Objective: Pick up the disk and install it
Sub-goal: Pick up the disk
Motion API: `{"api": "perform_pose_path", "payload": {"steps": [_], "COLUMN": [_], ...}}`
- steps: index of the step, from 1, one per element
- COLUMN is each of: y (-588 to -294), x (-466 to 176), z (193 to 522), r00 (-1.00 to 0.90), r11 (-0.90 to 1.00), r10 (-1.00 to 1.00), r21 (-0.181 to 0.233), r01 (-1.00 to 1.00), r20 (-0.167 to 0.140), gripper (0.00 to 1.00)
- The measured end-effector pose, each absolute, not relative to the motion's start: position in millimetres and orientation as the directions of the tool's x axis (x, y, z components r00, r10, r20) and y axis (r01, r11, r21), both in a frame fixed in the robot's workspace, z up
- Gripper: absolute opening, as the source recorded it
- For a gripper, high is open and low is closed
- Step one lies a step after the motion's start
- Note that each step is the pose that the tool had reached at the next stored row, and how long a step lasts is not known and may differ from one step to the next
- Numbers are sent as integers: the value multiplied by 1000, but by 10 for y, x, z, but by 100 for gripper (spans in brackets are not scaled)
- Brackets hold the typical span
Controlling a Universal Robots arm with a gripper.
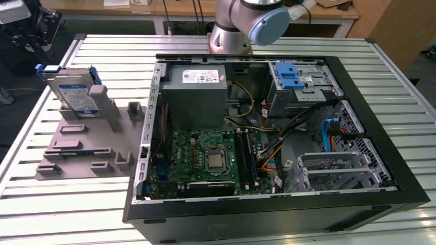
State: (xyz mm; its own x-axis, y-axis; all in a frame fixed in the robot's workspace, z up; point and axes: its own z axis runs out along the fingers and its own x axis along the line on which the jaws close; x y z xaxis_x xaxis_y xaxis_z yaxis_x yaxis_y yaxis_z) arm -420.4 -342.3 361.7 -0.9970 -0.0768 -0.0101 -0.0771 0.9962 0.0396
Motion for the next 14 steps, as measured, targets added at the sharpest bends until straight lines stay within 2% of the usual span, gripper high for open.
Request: {"api": "perform_pose_path", "payload": {"steps": [14], "y": [-3423], "x": [-4204], "z": [3617], "r00": [-994], "r11": [993], "r10": [-108], "r21": [40], "r01": [-108], "r20": [-10], "gripper": [11]}}
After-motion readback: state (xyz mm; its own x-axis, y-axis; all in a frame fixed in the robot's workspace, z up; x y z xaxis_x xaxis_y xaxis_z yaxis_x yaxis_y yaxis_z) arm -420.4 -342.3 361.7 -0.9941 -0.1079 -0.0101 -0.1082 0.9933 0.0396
